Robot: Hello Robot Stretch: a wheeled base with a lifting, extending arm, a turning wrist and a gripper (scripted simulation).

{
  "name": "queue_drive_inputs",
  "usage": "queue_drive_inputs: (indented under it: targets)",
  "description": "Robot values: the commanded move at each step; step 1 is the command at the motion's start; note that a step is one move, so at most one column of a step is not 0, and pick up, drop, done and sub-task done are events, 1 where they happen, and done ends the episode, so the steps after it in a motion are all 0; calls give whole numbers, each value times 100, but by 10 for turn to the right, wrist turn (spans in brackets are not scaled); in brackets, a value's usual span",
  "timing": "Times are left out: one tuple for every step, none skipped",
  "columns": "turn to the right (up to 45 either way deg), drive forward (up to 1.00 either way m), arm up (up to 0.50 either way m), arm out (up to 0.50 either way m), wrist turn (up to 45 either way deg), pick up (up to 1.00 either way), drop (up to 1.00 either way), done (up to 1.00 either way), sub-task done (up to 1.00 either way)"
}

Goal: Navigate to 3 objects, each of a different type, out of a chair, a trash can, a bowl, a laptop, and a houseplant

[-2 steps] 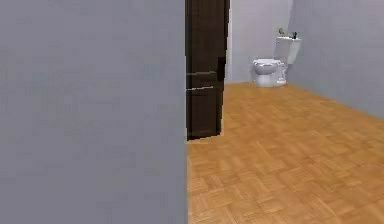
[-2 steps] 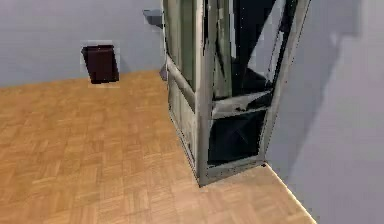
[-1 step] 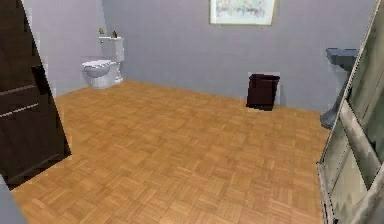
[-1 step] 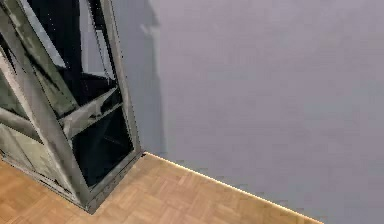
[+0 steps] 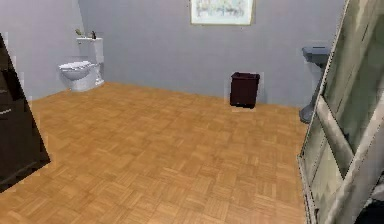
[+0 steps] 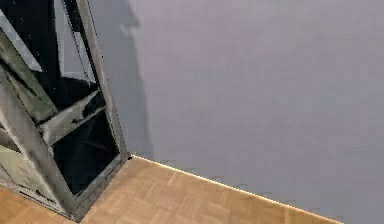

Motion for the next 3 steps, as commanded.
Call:
queue_drive_inputs:
  targets:
    - [30, 0, 0, 0, 0, 0, 0, 0, 0]
    - [0, 45, 0, 0, 0, 0, 0, 0, 0]
    - [-450, 0, 0, 0, 0, 0, 0, 0, 0]
